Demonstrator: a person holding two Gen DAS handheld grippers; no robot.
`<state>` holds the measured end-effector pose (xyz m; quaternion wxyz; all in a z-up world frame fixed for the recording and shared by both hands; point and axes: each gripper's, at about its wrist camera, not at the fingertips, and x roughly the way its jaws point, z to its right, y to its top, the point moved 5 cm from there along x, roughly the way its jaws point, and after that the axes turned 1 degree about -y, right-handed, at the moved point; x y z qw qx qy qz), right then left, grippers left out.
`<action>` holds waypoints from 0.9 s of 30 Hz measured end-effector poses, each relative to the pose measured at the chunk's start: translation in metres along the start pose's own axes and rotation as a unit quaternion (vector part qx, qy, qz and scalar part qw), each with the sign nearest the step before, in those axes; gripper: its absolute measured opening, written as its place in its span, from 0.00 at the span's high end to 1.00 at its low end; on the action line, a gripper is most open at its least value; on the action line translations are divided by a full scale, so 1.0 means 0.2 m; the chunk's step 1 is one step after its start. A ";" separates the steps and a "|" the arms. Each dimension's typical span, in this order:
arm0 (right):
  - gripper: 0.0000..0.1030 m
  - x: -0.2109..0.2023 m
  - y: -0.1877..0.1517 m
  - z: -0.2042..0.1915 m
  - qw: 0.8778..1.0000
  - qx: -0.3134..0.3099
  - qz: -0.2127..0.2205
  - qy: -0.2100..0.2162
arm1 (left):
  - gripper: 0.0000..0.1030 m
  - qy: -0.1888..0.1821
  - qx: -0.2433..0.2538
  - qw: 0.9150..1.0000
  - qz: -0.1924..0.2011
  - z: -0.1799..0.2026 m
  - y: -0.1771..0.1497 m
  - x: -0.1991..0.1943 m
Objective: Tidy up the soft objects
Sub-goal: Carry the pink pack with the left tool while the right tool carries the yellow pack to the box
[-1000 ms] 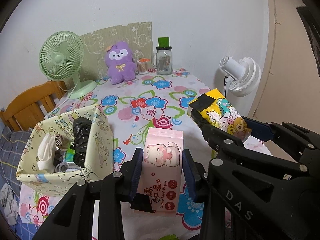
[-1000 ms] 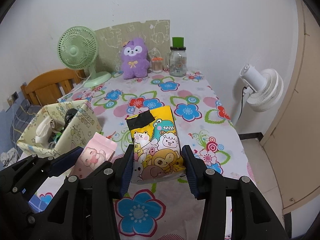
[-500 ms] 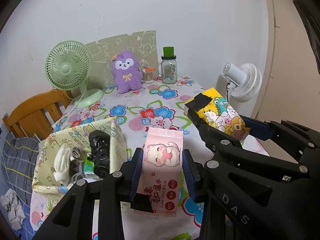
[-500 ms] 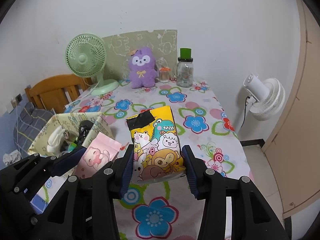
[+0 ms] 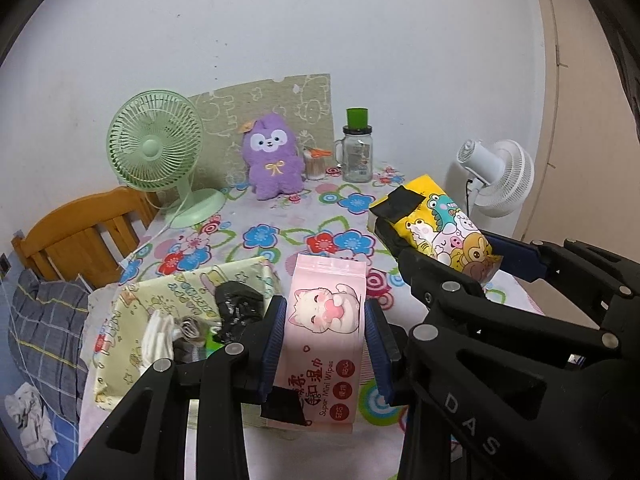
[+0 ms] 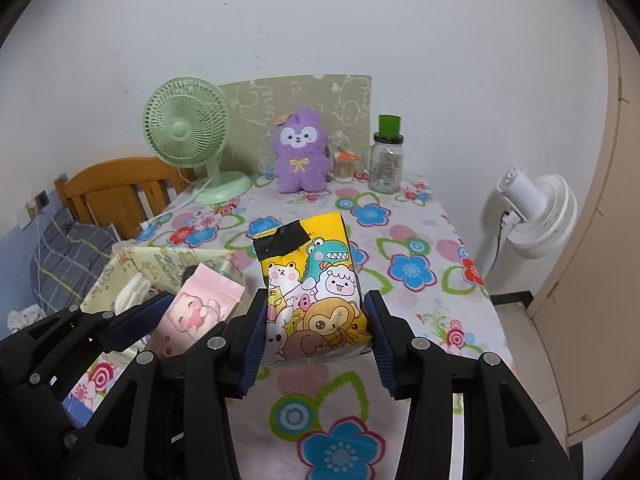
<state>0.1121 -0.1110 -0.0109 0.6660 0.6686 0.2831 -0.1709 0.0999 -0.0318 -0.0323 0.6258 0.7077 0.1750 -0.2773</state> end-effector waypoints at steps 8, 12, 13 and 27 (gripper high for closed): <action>0.51 0.05 0.02 -0.10 1.000 0.002 -0.002 0.015 | 0.61 0.009 0.001 1.000 -0.003 -0.10 0.01 0.02; 0.51 0.09 0.03 -0.16 1.000 -0.002 -0.009 0.020 | 0.61 0.011 -0.005 1.000 -0.008 -0.16 0.00 0.05; 0.51 0.10 0.03 -0.17 1.000 -0.004 -0.011 0.021 | 0.61 0.010 -0.007 1.000 -0.010 -0.18 -0.01 0.06; 0.51 0.30 0.04 -0.37 0.998 -0.024 -0.038 0.047 | 0.61 0.022 -0.033 0.999 -0.036 -0.39 -0.05 0.21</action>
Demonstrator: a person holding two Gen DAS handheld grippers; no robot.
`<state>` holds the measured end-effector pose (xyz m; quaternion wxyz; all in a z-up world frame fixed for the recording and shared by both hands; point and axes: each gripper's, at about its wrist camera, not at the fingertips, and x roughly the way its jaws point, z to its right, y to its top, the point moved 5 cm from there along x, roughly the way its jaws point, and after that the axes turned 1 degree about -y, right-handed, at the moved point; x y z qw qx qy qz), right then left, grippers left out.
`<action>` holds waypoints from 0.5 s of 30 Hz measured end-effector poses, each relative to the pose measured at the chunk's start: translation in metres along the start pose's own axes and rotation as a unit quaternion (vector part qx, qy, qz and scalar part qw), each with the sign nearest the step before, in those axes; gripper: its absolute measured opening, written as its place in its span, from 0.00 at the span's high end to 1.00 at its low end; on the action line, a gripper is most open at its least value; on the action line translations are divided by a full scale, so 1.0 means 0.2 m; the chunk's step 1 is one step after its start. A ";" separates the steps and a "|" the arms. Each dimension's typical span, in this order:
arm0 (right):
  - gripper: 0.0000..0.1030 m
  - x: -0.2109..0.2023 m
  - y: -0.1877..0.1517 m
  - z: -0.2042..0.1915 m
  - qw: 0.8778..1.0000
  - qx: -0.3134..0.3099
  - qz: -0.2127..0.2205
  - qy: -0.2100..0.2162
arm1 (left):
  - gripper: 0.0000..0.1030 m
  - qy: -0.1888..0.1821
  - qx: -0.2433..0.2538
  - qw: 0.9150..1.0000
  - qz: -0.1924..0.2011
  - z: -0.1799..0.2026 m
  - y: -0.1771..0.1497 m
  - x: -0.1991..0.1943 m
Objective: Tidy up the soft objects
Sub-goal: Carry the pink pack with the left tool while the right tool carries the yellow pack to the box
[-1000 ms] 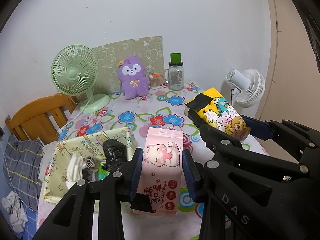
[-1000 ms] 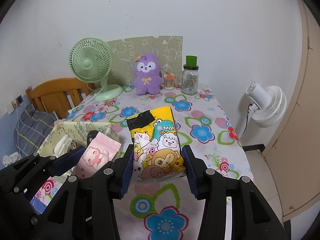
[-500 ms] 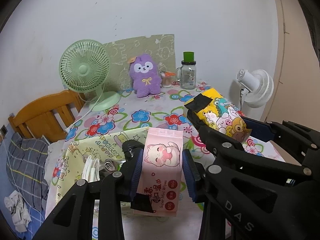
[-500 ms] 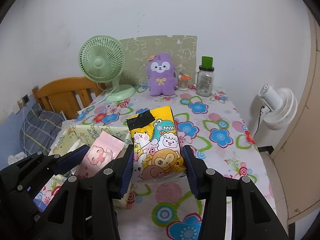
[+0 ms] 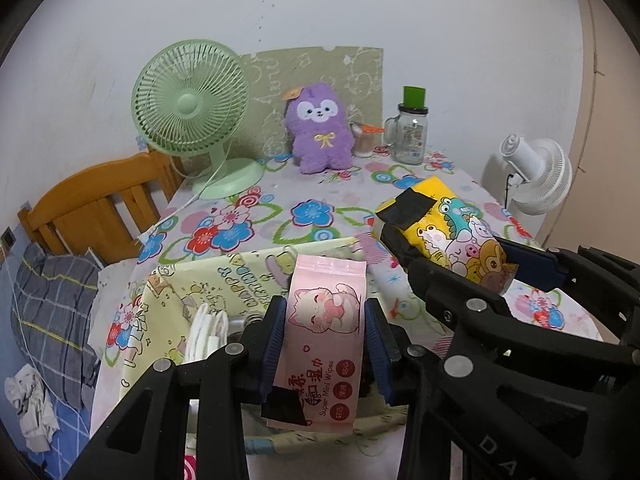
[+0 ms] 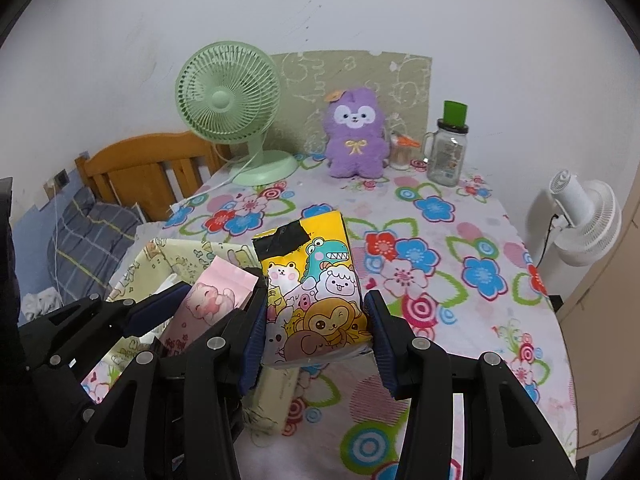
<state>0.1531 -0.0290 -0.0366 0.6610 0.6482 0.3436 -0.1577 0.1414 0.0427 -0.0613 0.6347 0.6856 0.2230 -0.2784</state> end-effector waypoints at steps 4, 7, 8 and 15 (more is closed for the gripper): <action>0.51 0.05 0.01 -0.04 1.000 -0.005 -0.008 0.002 | 0.61 0.004 -0.006 1.000 -0.009 -0.06 -0.01 0.05; 0.51 0.10 0.01 -0.06 1.000 -0.008 -0.014 0.005 | 0.61 0.006 -0.008 1.000 -0.015 -0.10 -0.01 0.09; 0.51 0.11 0.01 -0.07 1.000 -0.009 -0.015 0.005 | 0.61 0.007 -0.010 1.000 -0.017 -0.11 -0.02 0.10; 0.51 0.20 0.01 -0.14 0.999 -0.016 -0.029 0.013 | 0.59 0.015 -0.016 0.999 -0.027 -0.19 -0.03 0.17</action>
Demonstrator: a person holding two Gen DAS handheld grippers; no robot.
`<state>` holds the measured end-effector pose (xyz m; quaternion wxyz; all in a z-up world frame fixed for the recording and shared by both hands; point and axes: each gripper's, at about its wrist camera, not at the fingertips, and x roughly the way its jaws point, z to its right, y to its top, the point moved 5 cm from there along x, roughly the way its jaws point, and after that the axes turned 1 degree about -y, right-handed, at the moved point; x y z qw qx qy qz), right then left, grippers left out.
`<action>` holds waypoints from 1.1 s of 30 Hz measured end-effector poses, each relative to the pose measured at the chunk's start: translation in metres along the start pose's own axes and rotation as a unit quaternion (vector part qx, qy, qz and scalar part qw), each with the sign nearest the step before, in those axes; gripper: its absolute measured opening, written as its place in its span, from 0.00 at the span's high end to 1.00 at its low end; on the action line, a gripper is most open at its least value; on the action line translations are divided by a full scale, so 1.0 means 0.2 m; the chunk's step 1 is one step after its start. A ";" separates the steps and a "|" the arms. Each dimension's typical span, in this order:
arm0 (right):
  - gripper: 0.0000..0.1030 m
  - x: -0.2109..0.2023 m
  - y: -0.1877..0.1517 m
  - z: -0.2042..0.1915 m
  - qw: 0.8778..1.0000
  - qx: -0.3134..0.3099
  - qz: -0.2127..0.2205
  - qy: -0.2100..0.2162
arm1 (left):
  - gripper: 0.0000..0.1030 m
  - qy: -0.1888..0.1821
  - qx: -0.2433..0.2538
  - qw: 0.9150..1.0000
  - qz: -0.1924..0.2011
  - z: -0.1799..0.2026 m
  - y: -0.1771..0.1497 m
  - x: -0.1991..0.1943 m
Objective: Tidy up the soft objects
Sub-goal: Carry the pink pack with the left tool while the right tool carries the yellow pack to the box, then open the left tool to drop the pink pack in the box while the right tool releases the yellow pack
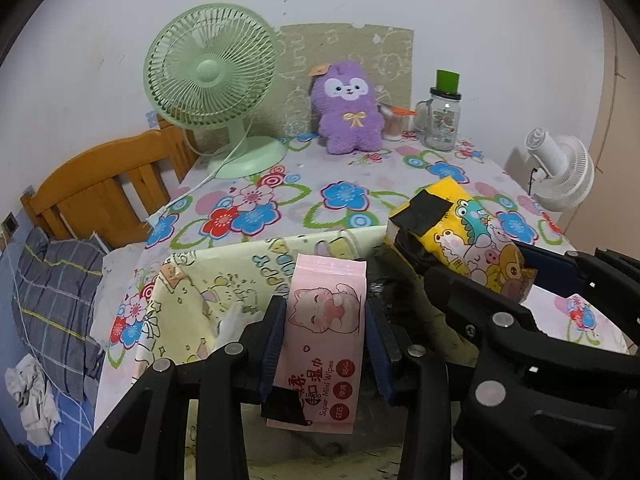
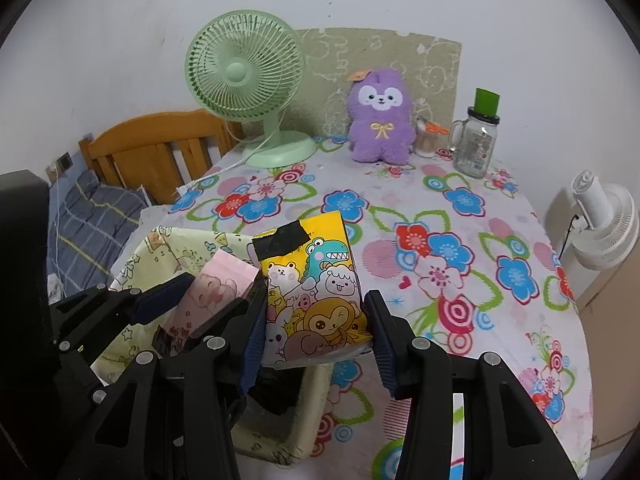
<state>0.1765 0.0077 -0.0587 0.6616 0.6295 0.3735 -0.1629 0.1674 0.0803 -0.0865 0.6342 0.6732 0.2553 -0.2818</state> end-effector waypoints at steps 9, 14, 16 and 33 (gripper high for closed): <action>0.51 0.10 -0.01 -0.09 1.000 -0.017 -0.018 0.007 | 0.53 0.012 -0.011 1.000 -0.018 -0.10 -0.04 0.07; 0.51 0.11 -0.01 -0.12 0.999 -0.026 -0.018 0.010 | 0.38 0.013 -0.010 1.000 -0.017 -0.12 -0.07 0.06; 0.51 0.11 -0.01 -0.13 0.999 -0.025 -0.017 0.016 | 0.31 0.008 -0.009 1.000 -0.009 -0.11 -0.07 0.03; 0.39 0.03 -0.07 -0.22 0.998 -0.039 -0.015 0.049 | 0.20 0.016 -0.018 1.000 -0.003 -0.13 -0.15 -0.08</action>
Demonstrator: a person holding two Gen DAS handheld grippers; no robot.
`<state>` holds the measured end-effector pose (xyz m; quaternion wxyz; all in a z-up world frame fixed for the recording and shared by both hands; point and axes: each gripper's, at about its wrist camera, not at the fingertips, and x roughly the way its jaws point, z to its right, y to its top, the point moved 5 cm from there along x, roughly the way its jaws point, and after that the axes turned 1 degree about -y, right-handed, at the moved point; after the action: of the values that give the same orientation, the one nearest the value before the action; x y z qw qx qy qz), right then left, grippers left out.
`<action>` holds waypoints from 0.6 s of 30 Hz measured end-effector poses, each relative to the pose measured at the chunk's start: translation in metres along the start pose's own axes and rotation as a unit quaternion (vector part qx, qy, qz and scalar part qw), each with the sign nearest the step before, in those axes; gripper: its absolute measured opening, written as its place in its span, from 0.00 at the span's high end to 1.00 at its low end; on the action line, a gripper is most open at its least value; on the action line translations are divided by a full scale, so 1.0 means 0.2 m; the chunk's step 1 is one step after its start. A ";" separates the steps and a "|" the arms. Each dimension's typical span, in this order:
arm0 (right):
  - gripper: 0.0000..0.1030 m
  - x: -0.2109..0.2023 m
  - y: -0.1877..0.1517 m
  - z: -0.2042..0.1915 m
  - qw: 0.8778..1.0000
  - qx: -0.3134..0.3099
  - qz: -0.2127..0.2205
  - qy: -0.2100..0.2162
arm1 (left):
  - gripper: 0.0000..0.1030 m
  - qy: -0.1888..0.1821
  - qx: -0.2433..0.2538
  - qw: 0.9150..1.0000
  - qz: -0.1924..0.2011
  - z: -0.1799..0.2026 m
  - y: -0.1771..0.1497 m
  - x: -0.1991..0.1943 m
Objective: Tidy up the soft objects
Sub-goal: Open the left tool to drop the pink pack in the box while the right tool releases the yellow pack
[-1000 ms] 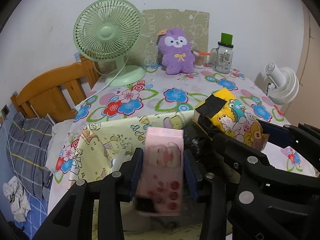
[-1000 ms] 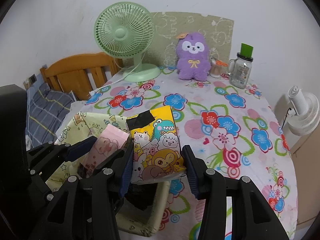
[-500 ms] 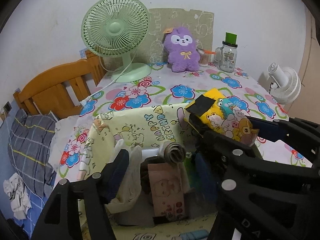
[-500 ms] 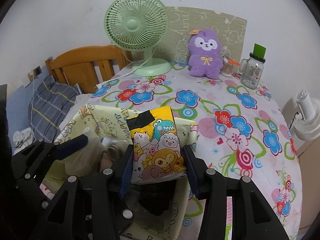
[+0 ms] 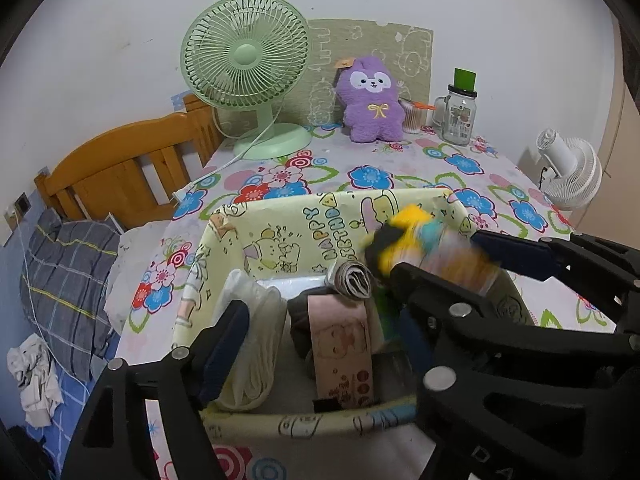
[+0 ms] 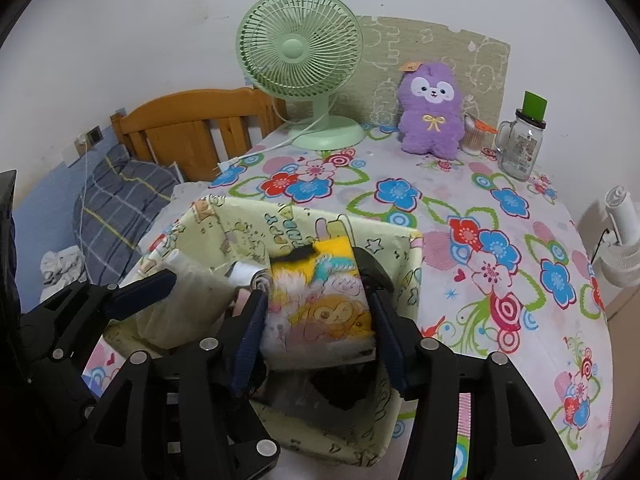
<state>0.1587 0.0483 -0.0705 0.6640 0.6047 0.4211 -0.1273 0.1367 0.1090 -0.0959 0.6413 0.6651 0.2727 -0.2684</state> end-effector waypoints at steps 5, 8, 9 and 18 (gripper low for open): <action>0.24 -0.04 -0.03 0.00 1.000 -0.010 0.010 -0.020 | 0.19 0.002 0.003 1.000 0.005 0.01 -0.04 -0.03; 0.23 -0.06 -0.04 0.02 0.999 -0.010 0.013 -0.027 | 0.17 0.003 0.002 1.000 0.007 0.03 -0.05 -0.05; 0.22 -0.08 -0.05 0.03 0.999 -0.008 0.015 -0.031 | 0.16 0.003 0.001 1.000 0.007 0.03 -0.05 -0.05; 0.16 -0.16 -0.10 0.11 0.997 0.000 0.033 -0.068 | 0.14 0.002 0.001 1.000 0.016 0.11 -0.07 -0.08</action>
<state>0.1337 0.0129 -0.0641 0.6948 0.6082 0.3547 -0.1466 0.1144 0.0877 -0.0951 0.6440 0.6707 0.2632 -0.2572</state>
